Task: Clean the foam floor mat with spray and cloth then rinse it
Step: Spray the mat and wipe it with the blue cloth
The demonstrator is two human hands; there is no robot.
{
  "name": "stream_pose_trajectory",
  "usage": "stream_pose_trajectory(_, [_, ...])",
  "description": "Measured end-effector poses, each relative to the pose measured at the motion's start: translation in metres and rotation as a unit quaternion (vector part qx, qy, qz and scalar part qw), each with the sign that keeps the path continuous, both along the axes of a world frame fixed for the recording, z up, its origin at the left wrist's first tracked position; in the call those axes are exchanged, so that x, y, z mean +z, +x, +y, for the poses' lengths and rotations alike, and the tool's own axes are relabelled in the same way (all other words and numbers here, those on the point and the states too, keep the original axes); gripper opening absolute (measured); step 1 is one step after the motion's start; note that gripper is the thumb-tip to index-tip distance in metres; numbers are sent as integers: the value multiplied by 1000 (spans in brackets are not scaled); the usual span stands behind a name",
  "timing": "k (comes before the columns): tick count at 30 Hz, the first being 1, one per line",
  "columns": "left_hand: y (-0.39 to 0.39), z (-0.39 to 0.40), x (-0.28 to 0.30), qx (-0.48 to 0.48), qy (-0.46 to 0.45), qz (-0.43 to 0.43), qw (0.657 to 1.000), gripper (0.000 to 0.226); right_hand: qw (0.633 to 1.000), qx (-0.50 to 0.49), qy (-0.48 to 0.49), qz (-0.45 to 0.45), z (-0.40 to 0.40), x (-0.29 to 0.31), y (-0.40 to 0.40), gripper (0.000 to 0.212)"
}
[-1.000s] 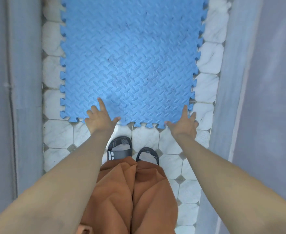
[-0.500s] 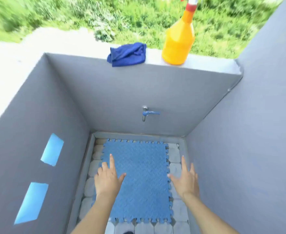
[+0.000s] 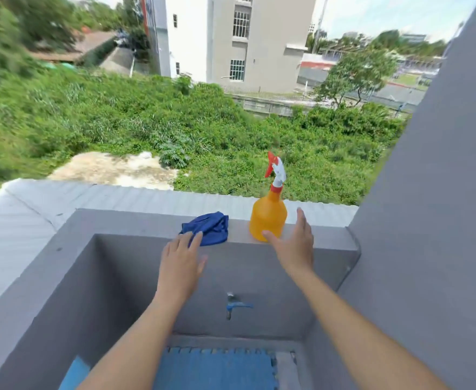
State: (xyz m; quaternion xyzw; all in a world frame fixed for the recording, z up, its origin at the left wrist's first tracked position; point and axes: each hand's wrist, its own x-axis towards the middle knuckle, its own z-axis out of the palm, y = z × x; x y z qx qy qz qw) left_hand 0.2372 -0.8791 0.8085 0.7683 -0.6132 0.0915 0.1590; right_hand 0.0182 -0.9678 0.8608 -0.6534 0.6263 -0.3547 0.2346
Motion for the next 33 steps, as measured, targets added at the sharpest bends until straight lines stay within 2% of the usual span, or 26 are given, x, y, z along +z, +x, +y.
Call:
stream_pose_trajectory(2, [10,-33,-6,-22,-11,-16,1000,57,999,-5,5,-35,-45,2,16,104])
stream_pose_trajectory(5, [23,-76,-24,-31,44,3,999,61,997,2,-8,-70,-100,-7,39,101])
stream_pose_trajectory(10, [43,-140,-70,-48,152,8,987,97,985,1,-27,-172,-155,-49,52,39])
stream_pose_trajectory(13, [53,-158,-107,-19,185,19,982,108,985,24,-103,-134,-176,-71,49,37])
stream_pose_trajectory(18, [57,-168,-140,-7,76,-71,994,101,983,46,-130,-121,-196,-77,50,40])
stream_pose_trajectory(22, [62,-179,-123,-7,116,-79,990,95,983,50,-123,-123,-199,-75,55,42])
stream_pose_trajectory(24, [59,-178,-116,-1,130,-80,988,84,988,50,-101,-103,-197,-67,55,43])
stream_pose_trajectory(27, [46,-164,-109,-3,108,-84,991,53,995,47,-50,-66,-185,-47,52,46])
stream_pose_trajectory(29, [39,-148,-106,-12,87,-38,995,46,997,39,-37,-47,-168,-36,50,44])
stream_pose_trajectory(31, [33,-123,-103,-11,75,70,995,47,996,21,-87,0,-140,-36,46,33])
stream_pose_trajectory(33, [29,-91,-108,12,64,183,981,50,988,18,-153,-16,-102,-55,38,49])
